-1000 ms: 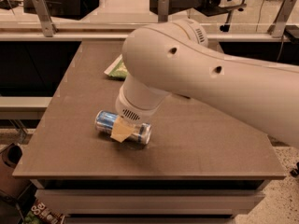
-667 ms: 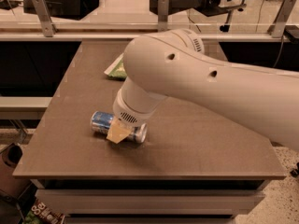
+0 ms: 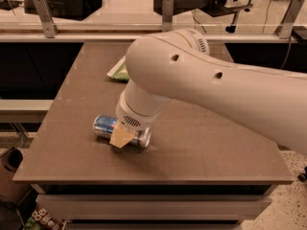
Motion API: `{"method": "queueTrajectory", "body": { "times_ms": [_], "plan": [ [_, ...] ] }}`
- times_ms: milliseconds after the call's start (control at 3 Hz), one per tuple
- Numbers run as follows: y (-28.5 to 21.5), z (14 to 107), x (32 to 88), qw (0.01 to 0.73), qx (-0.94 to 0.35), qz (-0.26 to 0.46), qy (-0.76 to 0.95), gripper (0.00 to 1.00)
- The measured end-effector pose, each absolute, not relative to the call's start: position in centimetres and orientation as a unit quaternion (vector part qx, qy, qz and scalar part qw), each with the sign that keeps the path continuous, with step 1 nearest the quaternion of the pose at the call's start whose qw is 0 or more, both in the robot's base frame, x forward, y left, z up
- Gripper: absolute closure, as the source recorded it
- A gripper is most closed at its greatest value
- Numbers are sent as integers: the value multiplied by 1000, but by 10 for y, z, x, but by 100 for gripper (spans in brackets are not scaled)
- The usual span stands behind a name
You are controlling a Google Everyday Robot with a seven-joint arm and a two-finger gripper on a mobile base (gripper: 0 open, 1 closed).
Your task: Knock redbull can over
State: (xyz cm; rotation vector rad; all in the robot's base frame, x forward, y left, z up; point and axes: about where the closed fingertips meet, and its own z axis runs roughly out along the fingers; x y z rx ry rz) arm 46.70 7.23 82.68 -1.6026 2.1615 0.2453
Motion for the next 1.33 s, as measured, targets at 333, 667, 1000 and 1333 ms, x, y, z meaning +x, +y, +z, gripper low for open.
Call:
{"method": "queueTrajectory", "body": {
  "times_ms": [333,667,1000,1333],
  "plan": [
    [73,827,466,219,-579,88,780,35],
    [73,828,466,219,-580,88,780,11],
    [74,829,465,219,-581,87,779,0],
    [74,829,465,219,-581,87,779,0]
  ]
}}
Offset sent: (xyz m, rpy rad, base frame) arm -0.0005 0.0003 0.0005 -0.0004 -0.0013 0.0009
